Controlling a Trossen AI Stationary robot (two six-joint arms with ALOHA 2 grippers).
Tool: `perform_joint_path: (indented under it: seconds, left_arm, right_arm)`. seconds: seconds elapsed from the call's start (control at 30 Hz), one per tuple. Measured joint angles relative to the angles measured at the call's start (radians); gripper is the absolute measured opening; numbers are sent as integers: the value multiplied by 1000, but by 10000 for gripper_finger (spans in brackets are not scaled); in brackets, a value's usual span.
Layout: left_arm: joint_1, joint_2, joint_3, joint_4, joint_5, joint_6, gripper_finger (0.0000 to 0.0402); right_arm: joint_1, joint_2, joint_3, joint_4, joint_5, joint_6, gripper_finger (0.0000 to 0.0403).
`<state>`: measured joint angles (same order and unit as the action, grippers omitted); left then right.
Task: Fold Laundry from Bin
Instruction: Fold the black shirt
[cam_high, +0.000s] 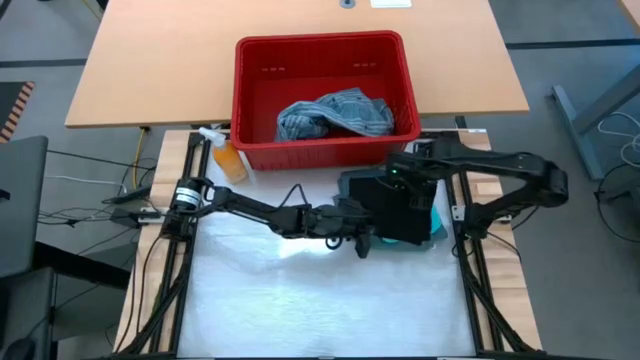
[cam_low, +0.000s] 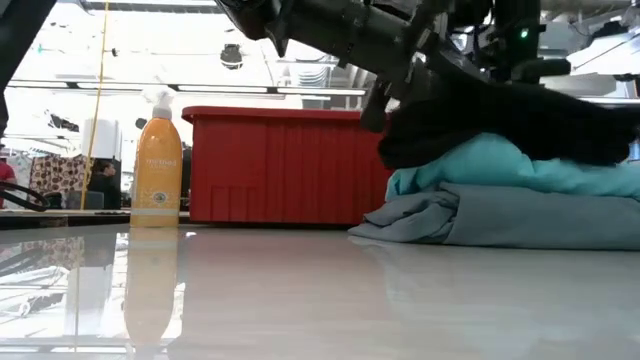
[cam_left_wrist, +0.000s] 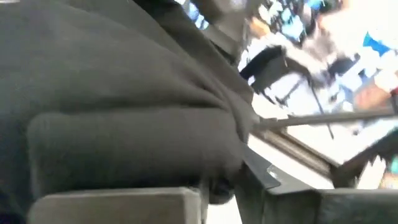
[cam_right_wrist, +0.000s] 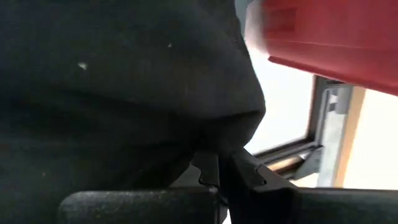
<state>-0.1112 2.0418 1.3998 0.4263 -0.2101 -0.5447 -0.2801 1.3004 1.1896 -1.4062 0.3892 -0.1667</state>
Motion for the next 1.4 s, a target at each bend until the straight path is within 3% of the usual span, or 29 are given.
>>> perform_joint_path:
  seconds: [0.13, 0.37, 0.63, 0.77, 0.97, 1.17, 1.4]
  left_arm:
    - [-6, -30, 0, -106, 84, 51, 90]
    - [10, -129, 0, -303, 36, 114, 171]
    - [-6, -272, 0, -412, -177, 288, 184]
    - [30, -290, 0, -440, -181, 321, 185]
    - [97, -290, 0, -446, -105, 324, 185]
    - [171, -290, -7, -416, 1, 375, 185]
    - [281, -263, -93, -217, 209, 340, 185]
  right_arm:
    - [-27, 11, 0, -17, 50, -40, 26]
    - [-72, -35, 0, 6, 50, -86, 26]
    - [-79, -40, 0, 7, 39, -201, 27]
    - [-81, -68, 1, 0, 64, -252, 26]
    - [-92, -122, 73, -7, 108, -304, 26]
    - [-140, -95, 68, -6, 41, -364, 26]
    - [-201, -16, 11, -6, 30, -366, 33]
